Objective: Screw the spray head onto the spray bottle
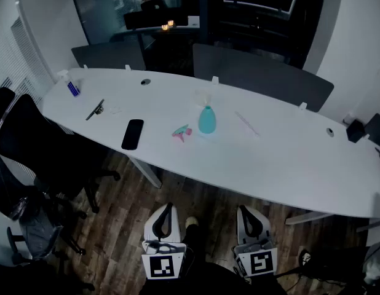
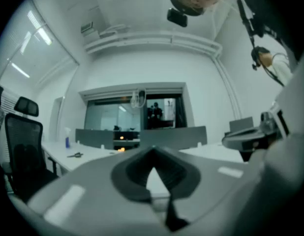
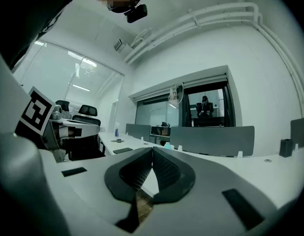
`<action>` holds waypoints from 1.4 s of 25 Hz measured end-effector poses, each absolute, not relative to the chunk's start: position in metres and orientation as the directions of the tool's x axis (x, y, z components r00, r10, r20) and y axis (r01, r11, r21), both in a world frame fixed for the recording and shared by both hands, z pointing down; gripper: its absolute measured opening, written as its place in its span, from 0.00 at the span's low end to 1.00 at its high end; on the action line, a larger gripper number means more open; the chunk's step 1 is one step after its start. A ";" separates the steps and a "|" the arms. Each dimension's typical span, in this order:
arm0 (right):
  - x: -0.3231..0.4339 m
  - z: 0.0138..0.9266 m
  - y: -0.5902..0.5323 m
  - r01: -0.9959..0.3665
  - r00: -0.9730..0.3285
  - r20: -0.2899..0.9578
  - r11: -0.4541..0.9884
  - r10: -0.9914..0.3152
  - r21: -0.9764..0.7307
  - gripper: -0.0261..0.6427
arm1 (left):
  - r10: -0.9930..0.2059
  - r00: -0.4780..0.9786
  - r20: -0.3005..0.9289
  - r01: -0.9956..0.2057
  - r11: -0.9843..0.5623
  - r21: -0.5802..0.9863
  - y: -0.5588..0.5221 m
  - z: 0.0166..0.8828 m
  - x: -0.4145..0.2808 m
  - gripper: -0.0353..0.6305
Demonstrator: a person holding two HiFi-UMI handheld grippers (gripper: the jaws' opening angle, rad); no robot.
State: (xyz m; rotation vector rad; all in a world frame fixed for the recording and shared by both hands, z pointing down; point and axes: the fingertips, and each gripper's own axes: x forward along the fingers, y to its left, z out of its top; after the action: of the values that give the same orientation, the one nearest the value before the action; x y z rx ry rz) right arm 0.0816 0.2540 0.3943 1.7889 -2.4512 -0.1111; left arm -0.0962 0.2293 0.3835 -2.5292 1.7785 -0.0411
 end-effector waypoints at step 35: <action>0.067 0.457 -0.074 -0.846 -0.501 0.248 0.530 -0.829 0.061 0.24 | -0.925 0.378 0.043 -0.922 -0.381 -0.069 -0.072 0.399 -0.072 0.06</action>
State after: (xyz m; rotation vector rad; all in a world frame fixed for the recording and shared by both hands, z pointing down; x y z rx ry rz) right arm 0.0671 -0.0740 0.4566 1.4097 -2.5233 0.0995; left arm -0.0721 -0.0722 0.3985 -2.5802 1.7291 -0.1155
